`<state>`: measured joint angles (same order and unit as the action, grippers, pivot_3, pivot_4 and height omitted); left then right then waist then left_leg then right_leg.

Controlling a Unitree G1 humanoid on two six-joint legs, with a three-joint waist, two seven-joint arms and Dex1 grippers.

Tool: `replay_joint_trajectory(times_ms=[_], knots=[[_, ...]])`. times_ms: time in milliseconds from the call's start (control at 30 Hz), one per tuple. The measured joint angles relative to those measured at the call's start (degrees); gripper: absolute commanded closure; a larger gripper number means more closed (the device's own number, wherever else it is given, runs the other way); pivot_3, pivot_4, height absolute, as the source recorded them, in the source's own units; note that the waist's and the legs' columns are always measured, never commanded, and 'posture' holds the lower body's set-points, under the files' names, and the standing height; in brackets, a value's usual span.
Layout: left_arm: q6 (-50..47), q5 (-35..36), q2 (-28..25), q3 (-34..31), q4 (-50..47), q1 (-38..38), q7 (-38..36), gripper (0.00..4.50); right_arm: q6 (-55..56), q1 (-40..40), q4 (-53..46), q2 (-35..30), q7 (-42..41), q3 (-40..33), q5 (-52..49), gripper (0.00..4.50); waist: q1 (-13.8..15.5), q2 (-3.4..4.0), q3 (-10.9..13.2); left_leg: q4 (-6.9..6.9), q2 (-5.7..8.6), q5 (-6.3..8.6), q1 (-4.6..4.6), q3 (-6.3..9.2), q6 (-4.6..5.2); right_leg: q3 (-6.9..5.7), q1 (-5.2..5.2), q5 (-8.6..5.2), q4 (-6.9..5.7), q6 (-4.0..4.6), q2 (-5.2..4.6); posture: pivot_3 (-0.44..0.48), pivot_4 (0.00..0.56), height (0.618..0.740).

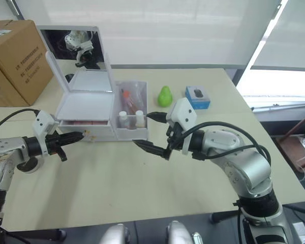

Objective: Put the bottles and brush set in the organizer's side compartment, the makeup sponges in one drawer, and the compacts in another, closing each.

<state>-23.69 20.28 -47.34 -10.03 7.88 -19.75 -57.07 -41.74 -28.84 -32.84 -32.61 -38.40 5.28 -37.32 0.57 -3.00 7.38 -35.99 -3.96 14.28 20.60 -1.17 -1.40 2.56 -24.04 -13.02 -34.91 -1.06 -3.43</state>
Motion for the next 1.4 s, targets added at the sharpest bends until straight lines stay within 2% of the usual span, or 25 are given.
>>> replay_joint_trajectory(times_ms=[433, 700, 1000, 1167, 1233, 1333, 1400], knots=[[2.7, -2.5, 2.0, 1.4, 5.0, -4.2, 0.9, 4.47, -0.3, 0.3, -0.5, -0.2, 0.3, -0.4, 0.0, 0.00, 0.1, -0.01, 0.0, -0.12, 0.01, 0.00, 0.30, 0.06, 0.00, -0.01, -0.03, 0.03, -0.02, -0.04, 0.00, 0.000, 0.150, 0.733], [2.4, -2.3, 1.8, 1.3, 4.6, -4.0, 0.9, 4.47, -0.3, 0.3, -0.5, -0.2, 0.3, -0.4, 0.0, 0.00, 0.1, -0.01, 0.0, -0.17, 0.02, -0.01, 0.36, 0.16, 0.01, -0.06, -0.03, 0.04, -0.03, -0.05, 0.02, 0.000, 0.150, 0.733], [0.9, -0.4, -0.9, -3.1, 1.1, -0.1, 0.6, 4.47, -0.3, 0.5, -0.5, -0.5, 0.3, -1.1, 0.0, 0.00, -0.1, 0.01, 0.0, -0.17, 0.02, -0.01, 0.35, 0.24, 0.01, -0.06, -0.02, 0.03, -0.01, -0.04, 0.04, 0.000, 0.150, 0.733], [-4.1, 6.9, -2.8, -11.4, -4.4, 8.0, -2.6, 4.47, -0.3, 3.4, -0.7, -3.0, -0.9, -3.4, -0.2, 0.00, -0.5, -0.01, 0.0, -0.13, -0.01, -0.01, 0.37, 0.26, 0.01, -0.08, -0.09, 0.02, 0.00, -0.02, 0.04, 0.000, 0.150, 0.733], [-5.2, 9.1, -6.1, -18.2, -4.6, 13.2, -5.1, 4.47, 0.1, 8.0, -0.5, -6.2, -1.9, -7.8, -0.5, 0.00, -0.7, 0.00, 0.0, -0.12, 0.00, -0.01, 0.24, 0.24, 0.01, -0.09, -0.03, -0.01, 0.02, 0.02, 0.01, 0.000, 0.150, 0.733], [-3.9, 9.0, -10.3, -27.4, -0.8, 19.9, -7.7, 3.90, 3.0, 16.7, 1.0, -8.8, -3.8, -16.2, 0.0, 0.00, -0.5, 0.03, 0.0, -0.01, 0.00, 0.00, 0.02, 0.18, 0.00, -0.12, -0.10, -0.05, 0.16, 0.03, -0.05, 0.000, 0.150, 0.733], [-1.7, 8.1, -11.4, -31.1, 3.2, 22.1, -8.0, 3.33, 5.4, 20.9, 2.7, -9.1, -5.1, -20.6, 0.4, 0.00, -0.2, 0.11, 0.1, 0.03, 0.00, 0.02, -0.14, 0.13, -0.02, -0.12, -0.07, -0.09, 0.20, 0.06, -0.10, 0.000, 0.150, 0.733]])
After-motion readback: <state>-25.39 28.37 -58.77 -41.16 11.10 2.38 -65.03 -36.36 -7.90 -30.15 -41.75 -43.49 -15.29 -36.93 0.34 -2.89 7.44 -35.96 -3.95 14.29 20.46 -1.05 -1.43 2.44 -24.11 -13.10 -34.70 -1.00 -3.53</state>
